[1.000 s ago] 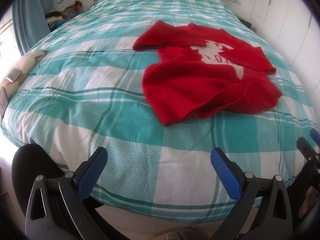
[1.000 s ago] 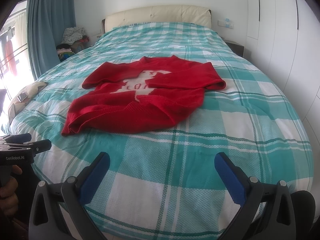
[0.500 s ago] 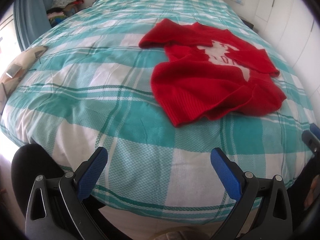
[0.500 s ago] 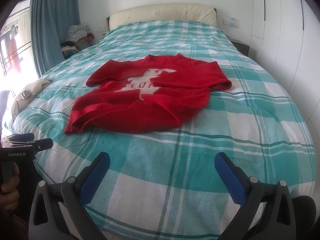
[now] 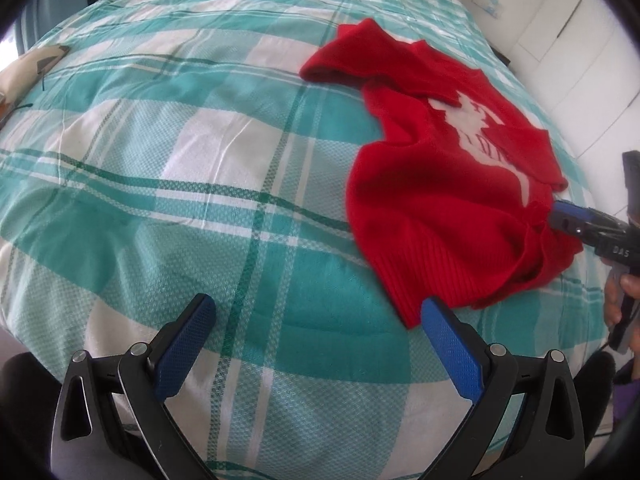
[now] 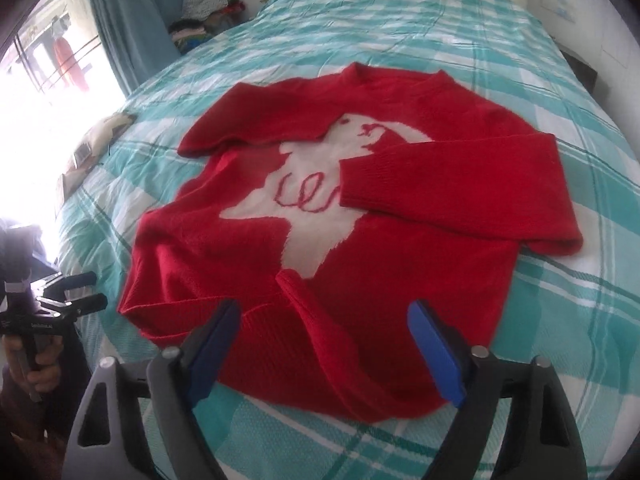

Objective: Fold small clothes

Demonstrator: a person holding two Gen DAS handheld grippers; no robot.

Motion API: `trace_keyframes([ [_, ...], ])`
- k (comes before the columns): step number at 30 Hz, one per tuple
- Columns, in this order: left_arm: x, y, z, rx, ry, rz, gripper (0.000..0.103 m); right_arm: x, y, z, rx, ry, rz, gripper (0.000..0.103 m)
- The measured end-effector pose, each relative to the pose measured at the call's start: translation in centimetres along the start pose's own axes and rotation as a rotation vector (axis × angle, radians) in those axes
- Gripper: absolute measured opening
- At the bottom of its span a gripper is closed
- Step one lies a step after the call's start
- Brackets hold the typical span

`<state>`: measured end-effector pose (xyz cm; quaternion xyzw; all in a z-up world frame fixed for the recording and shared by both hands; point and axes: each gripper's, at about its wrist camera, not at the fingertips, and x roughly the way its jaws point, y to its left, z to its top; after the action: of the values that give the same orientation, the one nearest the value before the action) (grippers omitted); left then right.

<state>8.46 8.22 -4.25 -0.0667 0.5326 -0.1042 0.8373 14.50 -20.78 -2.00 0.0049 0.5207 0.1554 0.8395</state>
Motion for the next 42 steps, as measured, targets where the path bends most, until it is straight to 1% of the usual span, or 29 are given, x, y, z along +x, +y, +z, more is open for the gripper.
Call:
trace_keyframes([
  [2,-0.2,-0.2,0.0,0.024,-0.004,-0.011,0.103,1.7,0.8,0.2,-0.053,0.05,0.005,0.051],
  [3,-0.2,-0.2,-0.1,0.036,-0.001,-0.007,0.103,2.1,1.0,0.0,-0.074,0.075,-0.005,0.025],
  [4,-0.2,-0.1,-0.2,0.043,0.001,-0.002,0.103,2.1,1.5,-0.4,-0.094,0.081,-0.02,0.01],
  [6,-0.4,0.5,-0.6,0.043,0.005,-0.007,0.103,0.3,1.9,-1.8,-0.111,0.045,-0.023,0.01],
  [9,-0.9,1.4,-1.2,0.025,0.0,-0.036,0.103,-4.5,1.6,-5.2,-0.075,-0.018,0.03,0.01],
  [10,-1.1,1.5,-1.3,0.026,-0.005,-0.04,0.103,-6.0,1.6,-6.6,-0.065,-0.027,0.042,0.01],
  [12,-1.3,1.2,-1.4,0.033,-0.015,-0.042,0.103,-7.8,1.3,-9.6,-0.052,-0.003,0.06,0.01],
  [13,-1.3,1.1,-1.4,0.033,-0.018,-0.045,0.103,-8.2,1.2,-11.1,-0.044,0.019,0.048,0.01],
  [15,-1.1,0.8,-1.1,0.023,-0.024,-0.059,0.103,-8.2,0.8,-13.7,-0.014,0.065,-0.01,0.01],
  [16,-0.9,0.8,-1.0,0.014,-0.027,-0.066,0.103,-8.0,0.4,-14.7,0.008,0.081,-0.049,0.012],
  [17,-0.7,0.9,-0.8,0.002,-0.029,-0.066,0.103,-8.0,0.2,-15.4,0.023,0.082,-0.089,0.014],
  [18,-0.5,1.0,-0.8,-0.011,-0.034,-0.063,0.103,-8.2,0.2,-15.8,0.027,0.07,-0.12,0.023],
  [19,-0.4,1.2,-0.7,-0.024,-0.046,-0.062,0.103,-8.5,0.4,-15.9,0.026,0.041,-0.136,0.03],
  [20,-0.4,1.5,-0.8,-0.034,-0.056,-0.06,0.103,-8.9,0.8,-15.7,0.025,0.003,-0.13,0.032],
  [22,-0.4,1.8,-0.9,-0.042,-0.074,-0.052,0.103,-9.1,2.7,-14.6,0.006,-0.056,-0.071,0.036],
  [23,-0.4,1.9,-1.0,-0.039,-0.082,-0.044,0.103,-8.6,4.4,-13.7,-0.03,-0.082,-0.036,0.037],
  [25,-0.6,1.9,-1.1,-0.031,-0.099,-0.024,0.103,-6.9,8.8,-11.9,-0.151,-0.124,0.028,0.039],
  [27,-0.9,2.0,-1.2,-0.031,-0.119,-0.01,0.103,-4.1,13.2,-10.4,-0.297,-0.135,0.055,0.039],
  [29,-1.5,2.6,-1.2,-0.052,-0.146,0.004,0.103,-0.9,16.4,-8.7,-0.41,-0.138,0.036,0.039],
  [32,-2.4,4.7,-1.2,-0.133,-0.183,-0.001,0.103,3.3,19.4,-6.8,-0.541,-0.176,-0.093,0.039],
  [33,-2.7,5.4,-1.2,-0.168,-0.193,-0.006,0.103,4.6,20.1,-6.5,-0.599,-0.176,-0.119,0.039],
  [34,-2.9,6.2,-1.3,-0.202,-0.201,-0.012,0.103,5.5,20.6,-6.2,-0.638,-0.179,-0.131,0.035],
  [35,-3.1,6.8,-1.3,-0.23,-0.208,-0.029,0.103,5.8,20.8,-5.9,-0.635,-0.182,-0.094,0.028],
  [36,-3.2,7.3,-1.3,-0.248,-0.214,-0.055,0.102,5.7,20.4,-5.5,-0.588,-0.178,-0.024,0.011],
  [37,-3.4,7.4,-1.3,-0.254,-0.22,-0.067,0.102,5.2,19.7,-5.0,-0.51,-0.175,0.044,0.009],
  [38,-3.4,7.3,-1.3,-0.252,-0.225,-0.064,0.102,4.4,18.6,-4.6,-0.424,-0.175,0.13,0.008],
  [40,-3.3,6.9,-1.3,-0.235,-0.218,-0.059,0.102,2.5,16.1,-4.5,-0.241,-0.189,0.349,0.008],
  [42,-3.2,6.4,-1.3,-0.212,-0.206,-0.111,0.102,0.5,13.6,-5.4,-0.071,-0.215,0.545,0.008],
])
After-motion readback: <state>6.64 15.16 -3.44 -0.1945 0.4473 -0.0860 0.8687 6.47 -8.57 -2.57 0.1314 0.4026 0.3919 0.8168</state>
